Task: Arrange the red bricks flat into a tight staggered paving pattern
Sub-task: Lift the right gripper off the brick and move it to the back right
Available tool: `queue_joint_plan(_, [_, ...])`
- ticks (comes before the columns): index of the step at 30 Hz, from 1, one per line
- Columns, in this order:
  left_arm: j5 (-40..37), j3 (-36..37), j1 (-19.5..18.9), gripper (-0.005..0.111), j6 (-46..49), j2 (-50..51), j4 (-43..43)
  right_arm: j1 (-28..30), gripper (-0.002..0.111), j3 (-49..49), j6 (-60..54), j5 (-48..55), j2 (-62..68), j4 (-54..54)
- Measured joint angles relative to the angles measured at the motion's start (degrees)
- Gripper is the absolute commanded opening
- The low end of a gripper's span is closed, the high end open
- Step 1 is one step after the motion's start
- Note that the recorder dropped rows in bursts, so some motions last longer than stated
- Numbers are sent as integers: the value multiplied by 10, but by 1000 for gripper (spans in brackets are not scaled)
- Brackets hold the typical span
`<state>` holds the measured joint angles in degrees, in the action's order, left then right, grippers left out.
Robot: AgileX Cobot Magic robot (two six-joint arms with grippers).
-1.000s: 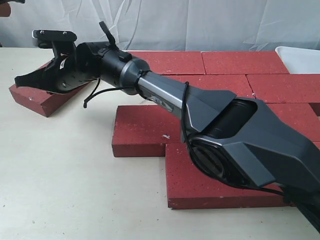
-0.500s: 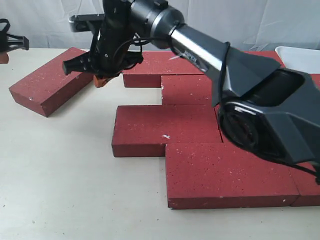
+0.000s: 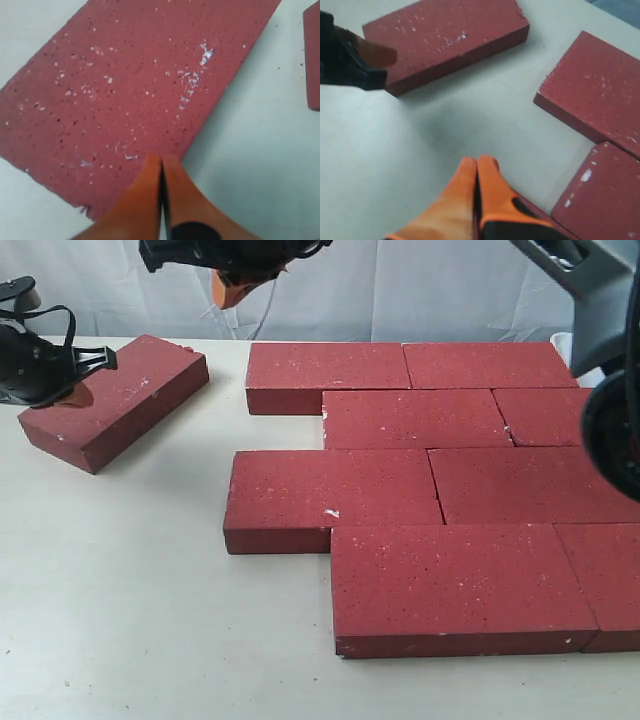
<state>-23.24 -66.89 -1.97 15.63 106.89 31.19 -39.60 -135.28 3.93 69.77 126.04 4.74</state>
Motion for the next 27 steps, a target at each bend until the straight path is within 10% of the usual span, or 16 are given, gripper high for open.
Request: queue_joint_plan(27, [-28,-85,39,0,-163,42,-250,203,-1,555,-5,-172,-264,6])
